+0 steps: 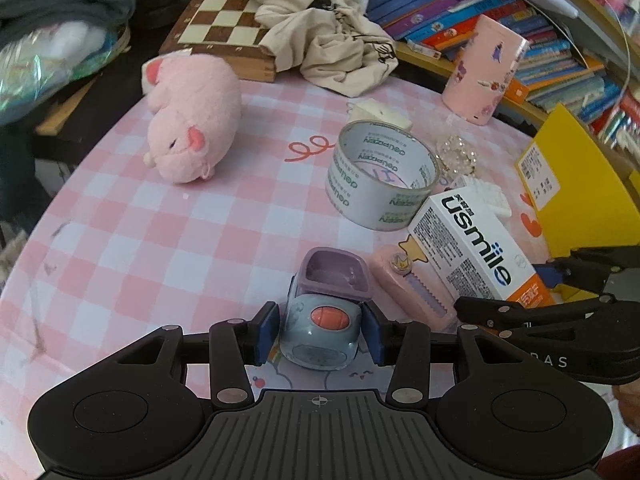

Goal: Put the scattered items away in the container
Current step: 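Close the right gripper on the usmile box while the left gripper grasps the toy car, then lift and carry the usmile box and toy car toward the yellow box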

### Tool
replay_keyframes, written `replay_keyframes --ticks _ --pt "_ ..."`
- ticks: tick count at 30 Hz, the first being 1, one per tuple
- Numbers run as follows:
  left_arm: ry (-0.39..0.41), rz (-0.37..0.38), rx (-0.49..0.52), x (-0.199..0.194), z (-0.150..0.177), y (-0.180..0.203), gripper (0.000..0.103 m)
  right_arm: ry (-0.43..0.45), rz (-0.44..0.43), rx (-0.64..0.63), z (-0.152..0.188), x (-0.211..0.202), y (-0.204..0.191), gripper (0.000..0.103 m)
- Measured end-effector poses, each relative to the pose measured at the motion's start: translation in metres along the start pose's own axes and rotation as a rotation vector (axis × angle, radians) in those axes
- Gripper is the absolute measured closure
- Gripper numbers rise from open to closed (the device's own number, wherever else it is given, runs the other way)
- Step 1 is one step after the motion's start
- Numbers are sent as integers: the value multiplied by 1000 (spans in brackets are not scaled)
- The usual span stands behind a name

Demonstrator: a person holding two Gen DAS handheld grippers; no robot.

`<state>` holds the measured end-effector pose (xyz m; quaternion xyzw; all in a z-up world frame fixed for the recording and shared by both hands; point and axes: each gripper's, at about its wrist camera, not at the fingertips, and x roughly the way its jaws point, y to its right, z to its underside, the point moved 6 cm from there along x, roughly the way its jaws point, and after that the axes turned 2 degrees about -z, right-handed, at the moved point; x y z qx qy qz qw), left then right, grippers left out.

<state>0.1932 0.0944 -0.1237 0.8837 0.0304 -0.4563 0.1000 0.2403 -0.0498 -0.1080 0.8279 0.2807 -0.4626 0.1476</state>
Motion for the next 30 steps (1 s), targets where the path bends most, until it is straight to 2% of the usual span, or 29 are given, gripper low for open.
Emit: replay_keyframes --ticks 2,5,8,15,21,30 --pt "11 -3 11 0 1 1 61 4 -2 -1 1 -1 0 53" --pt "5 6 -25 -1 -1 -2 63 0 -16 28 4 -5 1 53" --pt "-4 54 -99 -7 -2 -7 64 19 -30 52 7 -16 0 53" --pt "13 147 -153 -29 -1 -2 64 46 -62 125 12 -39 -5 53" --pt "37 186 -144 -49 4 6 64 60 -91 181 22 -56 -13 53" --pt "60 215 -156 -78 21 2 64 112 -45 196 39 -83 -24 53"
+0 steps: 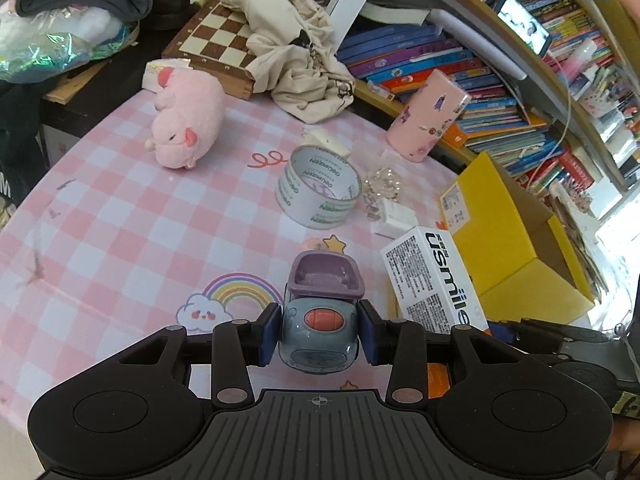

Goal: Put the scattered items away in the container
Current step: 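Lift and carry the usmile box and toy car toward the yellow box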

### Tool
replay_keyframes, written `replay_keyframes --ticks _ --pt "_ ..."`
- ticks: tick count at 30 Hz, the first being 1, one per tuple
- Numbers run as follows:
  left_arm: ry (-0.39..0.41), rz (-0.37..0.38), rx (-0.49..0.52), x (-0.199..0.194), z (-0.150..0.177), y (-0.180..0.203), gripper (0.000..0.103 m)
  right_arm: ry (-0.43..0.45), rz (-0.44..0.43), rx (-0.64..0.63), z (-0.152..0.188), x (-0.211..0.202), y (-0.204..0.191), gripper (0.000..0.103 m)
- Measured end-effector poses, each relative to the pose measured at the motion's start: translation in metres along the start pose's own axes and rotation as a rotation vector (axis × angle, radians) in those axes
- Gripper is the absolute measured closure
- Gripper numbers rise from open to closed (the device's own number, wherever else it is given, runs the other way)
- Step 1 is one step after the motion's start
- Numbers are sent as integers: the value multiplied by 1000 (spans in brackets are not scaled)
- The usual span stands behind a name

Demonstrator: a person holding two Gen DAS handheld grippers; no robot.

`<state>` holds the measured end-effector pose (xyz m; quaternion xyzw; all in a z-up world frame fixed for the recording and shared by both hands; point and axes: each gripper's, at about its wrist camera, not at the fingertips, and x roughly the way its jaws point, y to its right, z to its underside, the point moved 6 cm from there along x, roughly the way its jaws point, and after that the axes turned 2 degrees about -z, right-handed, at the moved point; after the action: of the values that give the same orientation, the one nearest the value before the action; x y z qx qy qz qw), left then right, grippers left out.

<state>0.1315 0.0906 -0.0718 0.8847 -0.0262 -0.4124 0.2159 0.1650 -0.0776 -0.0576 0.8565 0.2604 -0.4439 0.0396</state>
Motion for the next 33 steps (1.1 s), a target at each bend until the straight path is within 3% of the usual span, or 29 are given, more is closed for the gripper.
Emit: replay_keyframes --ticks 8,16,33 --pt "31 23 -2 -27 8 1 64 36 -3 15 15 -25 -13 53" --pt "112 35 4 -53 11 4 64 50 13 33 30 -41 -20 53" --pt "50 121 59 -51 36 31 64 62 86 106 66 -72 -8 53"
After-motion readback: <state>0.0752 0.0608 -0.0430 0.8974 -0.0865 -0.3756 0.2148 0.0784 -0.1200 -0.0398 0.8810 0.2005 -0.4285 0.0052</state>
